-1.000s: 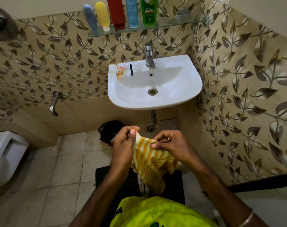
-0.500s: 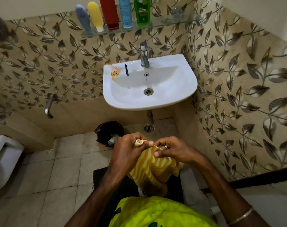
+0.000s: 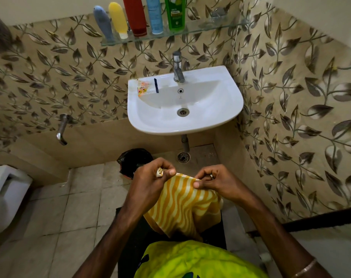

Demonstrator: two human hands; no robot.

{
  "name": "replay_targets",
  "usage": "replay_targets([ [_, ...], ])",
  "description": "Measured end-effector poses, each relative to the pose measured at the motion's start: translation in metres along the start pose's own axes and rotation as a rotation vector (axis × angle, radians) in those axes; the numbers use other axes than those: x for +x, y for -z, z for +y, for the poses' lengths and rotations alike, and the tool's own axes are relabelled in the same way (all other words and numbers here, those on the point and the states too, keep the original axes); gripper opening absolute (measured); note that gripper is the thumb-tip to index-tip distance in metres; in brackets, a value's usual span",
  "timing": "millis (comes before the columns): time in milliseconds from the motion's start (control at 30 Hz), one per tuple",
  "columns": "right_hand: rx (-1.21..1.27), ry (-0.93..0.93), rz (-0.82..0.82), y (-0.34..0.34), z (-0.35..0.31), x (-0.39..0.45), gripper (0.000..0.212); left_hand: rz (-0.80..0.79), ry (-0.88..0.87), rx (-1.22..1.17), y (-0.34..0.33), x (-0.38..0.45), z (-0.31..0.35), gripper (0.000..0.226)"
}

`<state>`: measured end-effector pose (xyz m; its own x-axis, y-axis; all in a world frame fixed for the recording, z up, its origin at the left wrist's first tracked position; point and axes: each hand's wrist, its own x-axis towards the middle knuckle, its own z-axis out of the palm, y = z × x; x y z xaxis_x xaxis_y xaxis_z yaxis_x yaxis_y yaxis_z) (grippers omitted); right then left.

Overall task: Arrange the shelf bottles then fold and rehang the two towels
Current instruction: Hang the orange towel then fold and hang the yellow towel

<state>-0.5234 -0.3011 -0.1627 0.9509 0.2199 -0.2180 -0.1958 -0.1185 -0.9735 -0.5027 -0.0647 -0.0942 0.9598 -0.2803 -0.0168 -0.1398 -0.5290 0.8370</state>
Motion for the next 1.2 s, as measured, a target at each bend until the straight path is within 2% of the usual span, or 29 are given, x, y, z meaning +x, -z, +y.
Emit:
replay_targets([
  [67, 0.008, 0.022, 0.0, -0.005, -0.001, 0.0, 0.013, -0.023, 0.006, -0.015, -0.002, 0.002, -0.002, 0.008],
  [167, 0.045, 0.051, -0.012, -0.012, -0.006, 0.0, 0.01, -0.096, 0.017, 0.004, -0.006, 0.002, -0.002, 0.013],
  [300, 0.077, 0.104, -0.011, -0.011, -0.009, 0.002, 0.009, -0.214, 0.086, 0.097, -0.013, 0.001, 0.004, 0.057],
  [333, 0.075, 0.109, -0.015, -0.01, -0.009, 0.003, 0.011, -0.222, 0.082, 0.144, -0.014, 0.002, 0.005, 0.055],
  [433, 0.031, 0.066, -0.068, -0.009, -0.005, 0.004, 0.015, -0.195, 0.025, 0.224, -0.015, 0.002, 0.008, 0.029],
  [633, -0.097, -0.122, -0.242, 0.008, -0.001, -0.001, 0.021, -0.154, -0.014, 0.266, -0.013, -0.001, 0.016, 0.01],
  [767, -0.101, -0.107, -0.17, 0.016, 0.007, 0.001, 0.034, -0.136, 0.01, 0.266, -0.011, -0.002, 0.014, 0.012],
  [900, -0.085, -0.025, -0.045, 0.012, 0.005, 0.003, 0.025, -0.075, 0.054, 0.318, -0.006, -0.001, 0.005, 0.016],
  [1000, -0.109, 0.027, -0.004, 0.003, 0.002, 0.001, 0.018, -0.047, 0.016, 0.493, -0.007, -0.003, 0.006, 0.031],
  [1100, -0.112, 0.064, -0.009, -0.006, -0.003, 0.0, 0.017, -0.098, -0.034, 0.663, -0.012, -0.003, 0.006, 0.055],
  [1200, -0.09, 0.104, -0.014, -0.012, -0.009, -0.002, 0.019, -0.222, 0.009, 0.577, -0.014, 0.001, 0.009, 0.056],
])
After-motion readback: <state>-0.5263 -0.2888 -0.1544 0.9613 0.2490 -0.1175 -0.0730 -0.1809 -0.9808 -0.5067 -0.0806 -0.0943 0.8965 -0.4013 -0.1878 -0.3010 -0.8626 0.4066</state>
